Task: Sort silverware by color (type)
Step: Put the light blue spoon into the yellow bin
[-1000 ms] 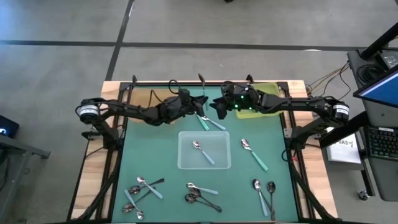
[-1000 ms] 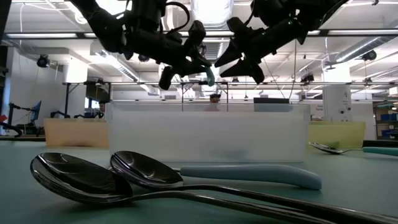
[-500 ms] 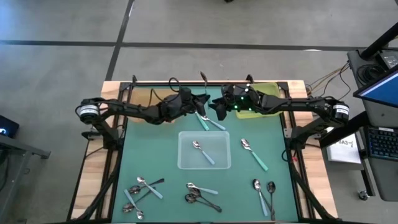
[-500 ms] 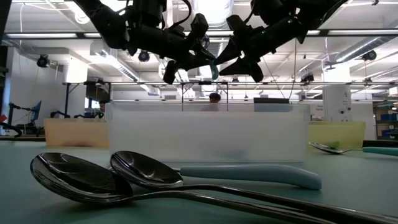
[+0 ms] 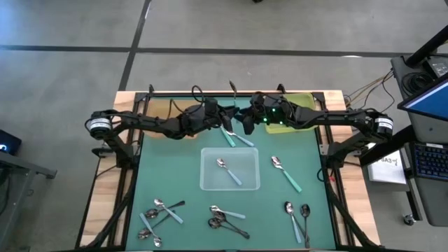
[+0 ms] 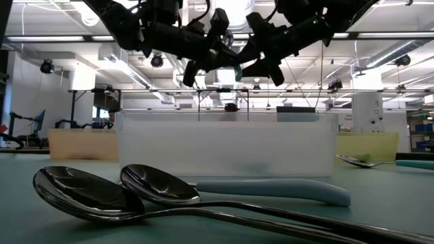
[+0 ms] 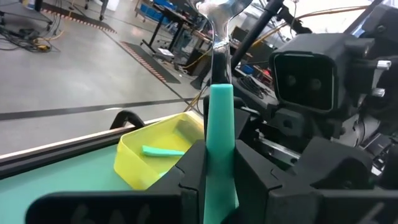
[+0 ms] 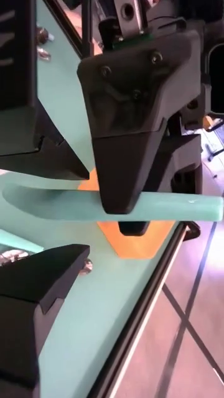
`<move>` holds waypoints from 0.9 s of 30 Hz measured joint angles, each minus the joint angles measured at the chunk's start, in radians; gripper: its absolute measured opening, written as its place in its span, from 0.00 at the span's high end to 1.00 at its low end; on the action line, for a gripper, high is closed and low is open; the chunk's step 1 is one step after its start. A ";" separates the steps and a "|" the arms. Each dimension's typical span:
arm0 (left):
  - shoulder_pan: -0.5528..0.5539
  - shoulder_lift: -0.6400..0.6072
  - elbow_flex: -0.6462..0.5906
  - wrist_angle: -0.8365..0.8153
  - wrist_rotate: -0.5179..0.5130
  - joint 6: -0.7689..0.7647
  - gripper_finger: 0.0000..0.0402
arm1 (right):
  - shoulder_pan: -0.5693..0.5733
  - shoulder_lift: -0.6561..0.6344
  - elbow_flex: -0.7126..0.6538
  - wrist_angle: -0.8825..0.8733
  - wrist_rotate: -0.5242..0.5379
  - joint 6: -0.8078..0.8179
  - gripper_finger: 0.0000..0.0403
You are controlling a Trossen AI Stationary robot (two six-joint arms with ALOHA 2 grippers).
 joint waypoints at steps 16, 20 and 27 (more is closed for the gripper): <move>0.001 0.000 0.003 -0.002 0.005 0.029 0.90 | -0.002 0.000 0.000 0.013 0.034 -0.052 0.90; 0.001 0.000 0.003 -0.001 0.008 0.038 0.88 | -0.002 0.000 0.000 0.013 0.034 -0.063 0.90; 0.001 0.000 0.003 0.002 0.017 0.038 0.71 | -0.040 -0.009 0.000 -0.003 0.044 -0.100 0.92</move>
